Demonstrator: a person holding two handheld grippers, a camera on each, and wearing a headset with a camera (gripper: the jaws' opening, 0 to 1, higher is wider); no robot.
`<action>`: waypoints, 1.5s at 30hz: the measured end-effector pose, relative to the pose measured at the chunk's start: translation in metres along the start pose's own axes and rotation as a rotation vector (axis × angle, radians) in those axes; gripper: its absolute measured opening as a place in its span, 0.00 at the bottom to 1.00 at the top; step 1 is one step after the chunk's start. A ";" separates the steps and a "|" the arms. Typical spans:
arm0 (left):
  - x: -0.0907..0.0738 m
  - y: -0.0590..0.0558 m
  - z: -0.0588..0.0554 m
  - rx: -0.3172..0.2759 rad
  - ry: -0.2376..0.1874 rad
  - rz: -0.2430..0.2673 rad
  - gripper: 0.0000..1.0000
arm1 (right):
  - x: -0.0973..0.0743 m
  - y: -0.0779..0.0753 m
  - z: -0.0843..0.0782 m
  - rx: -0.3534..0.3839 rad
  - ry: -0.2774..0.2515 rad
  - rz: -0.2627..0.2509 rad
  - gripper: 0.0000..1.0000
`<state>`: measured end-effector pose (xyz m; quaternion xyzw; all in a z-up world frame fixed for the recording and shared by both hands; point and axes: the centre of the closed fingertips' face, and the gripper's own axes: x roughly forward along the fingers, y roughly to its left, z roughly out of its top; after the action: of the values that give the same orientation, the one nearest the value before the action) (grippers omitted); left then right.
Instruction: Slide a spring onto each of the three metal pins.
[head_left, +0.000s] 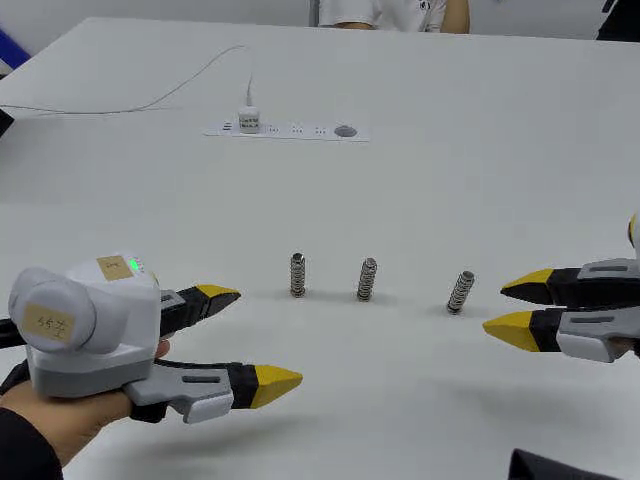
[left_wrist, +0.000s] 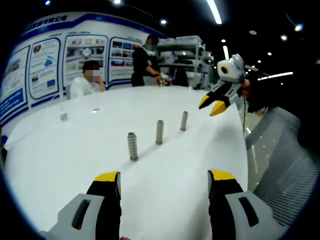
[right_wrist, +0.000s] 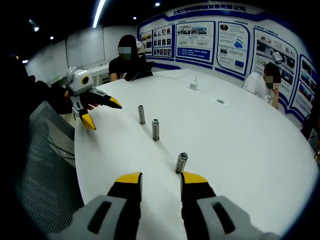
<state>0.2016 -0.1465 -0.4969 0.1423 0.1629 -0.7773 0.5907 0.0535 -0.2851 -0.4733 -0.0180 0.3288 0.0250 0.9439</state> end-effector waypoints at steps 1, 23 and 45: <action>0.000 0.000 0.000 -0.001 0.000 0.001 0.72 | -0.001 -0.001 -0.001 -0.002 -0.003 -0.001 0.33; 0.001 0.001 -0.003 -0.010 0.001 0.001 0.72 | -0.004 -0.012 -0.022 -0.009 -0.079 -0.030 0.51; 0.002 0.001 -0.004 -0.016 0.001 0.002 0.72 | -0.011 -0.019 -0.023 0.006 -0.131 -0.059 0.65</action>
<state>0.2023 -0.1467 -0.5014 0.1380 0.1692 -0.7755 0.5924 0.0321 -0.3055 -0.4842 -0.0230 0.2657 -0.0030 0.9638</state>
